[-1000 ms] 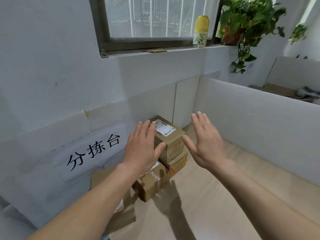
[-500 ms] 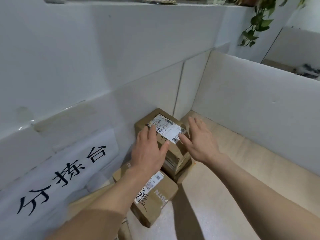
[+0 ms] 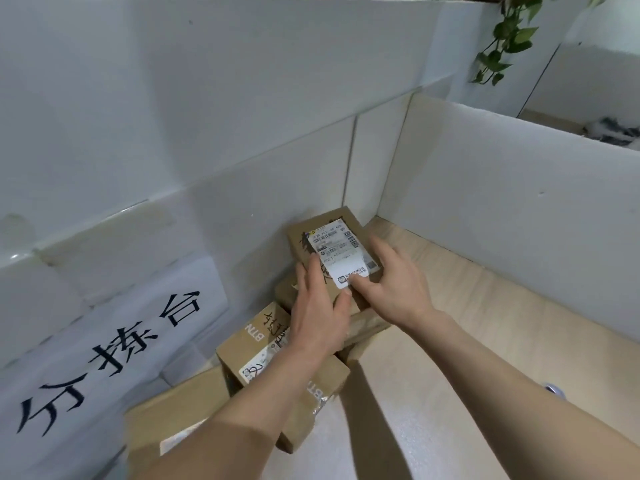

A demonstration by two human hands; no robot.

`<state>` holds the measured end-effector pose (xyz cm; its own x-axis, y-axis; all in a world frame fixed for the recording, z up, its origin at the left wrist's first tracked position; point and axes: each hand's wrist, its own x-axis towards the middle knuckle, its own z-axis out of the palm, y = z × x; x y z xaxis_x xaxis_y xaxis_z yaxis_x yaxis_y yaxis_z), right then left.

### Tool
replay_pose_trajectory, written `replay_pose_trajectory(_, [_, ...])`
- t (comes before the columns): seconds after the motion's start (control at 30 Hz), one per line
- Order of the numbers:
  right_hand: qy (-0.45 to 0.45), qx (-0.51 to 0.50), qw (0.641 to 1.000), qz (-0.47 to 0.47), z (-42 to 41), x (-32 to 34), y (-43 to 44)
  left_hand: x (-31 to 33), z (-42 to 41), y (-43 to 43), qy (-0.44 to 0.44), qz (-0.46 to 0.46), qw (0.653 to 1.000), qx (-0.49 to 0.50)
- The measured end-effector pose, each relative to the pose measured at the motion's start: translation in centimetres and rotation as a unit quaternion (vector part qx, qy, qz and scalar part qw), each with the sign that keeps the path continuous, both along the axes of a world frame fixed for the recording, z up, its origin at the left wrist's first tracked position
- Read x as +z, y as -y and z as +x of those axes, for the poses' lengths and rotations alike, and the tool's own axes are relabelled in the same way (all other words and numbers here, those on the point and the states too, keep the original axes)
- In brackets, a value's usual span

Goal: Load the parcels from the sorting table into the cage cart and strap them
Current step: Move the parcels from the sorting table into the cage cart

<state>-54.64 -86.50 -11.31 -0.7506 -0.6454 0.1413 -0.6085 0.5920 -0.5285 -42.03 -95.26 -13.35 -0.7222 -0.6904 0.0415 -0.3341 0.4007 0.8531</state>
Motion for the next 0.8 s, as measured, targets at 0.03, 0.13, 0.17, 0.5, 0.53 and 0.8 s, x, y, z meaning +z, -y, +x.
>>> replay_pose_trajectory(0.03, [-0.005, -0.006, 1.0, -0.013, 0.2, 0.5, -1.0, 0.4, 0.1, -0.8, -0.014, -0.007, 1.0, -0.009])
replay_pose_trajectory(0.13, [-0.007, -0.033, 0.998, -0.058, 0.9, 2.3, -5.2, 1.9, 0.6, -3.7, -0.054, -0.042, 0.997, -0.041])
replay_pose_trajectory(0.17, [-0.005, -0.04, 0.996, -0.075, 1.2, 2.9, -6.8, 2.6, 1.0, -5.0, -0.056, -0.058, 0.996, -0.049])
replay_pose_trajectory(0.5, [-0.055, -0.031, 0.989, -0.134, 7.1, 7.3, -23.6, 8.2, 7.3, -20.0, -0.081, -0.155, 0.982, -0.068])
replay_pose_trajectory(0.53, [-0.06, -0.036, 0.989, -0.129, 7.8, 7.4, -24.9, 8.2, 8.0, -21.3, -0.078, -0.154, 0.983, -0.066])
replay_pose_trajectory(0.8, [-0.027, -0.045, 0.998, -0.043, 14.3, 2.2, -31.4, 4.0, 14.8, -28.5, -0.005, -0.113, 0.992, -0.05])
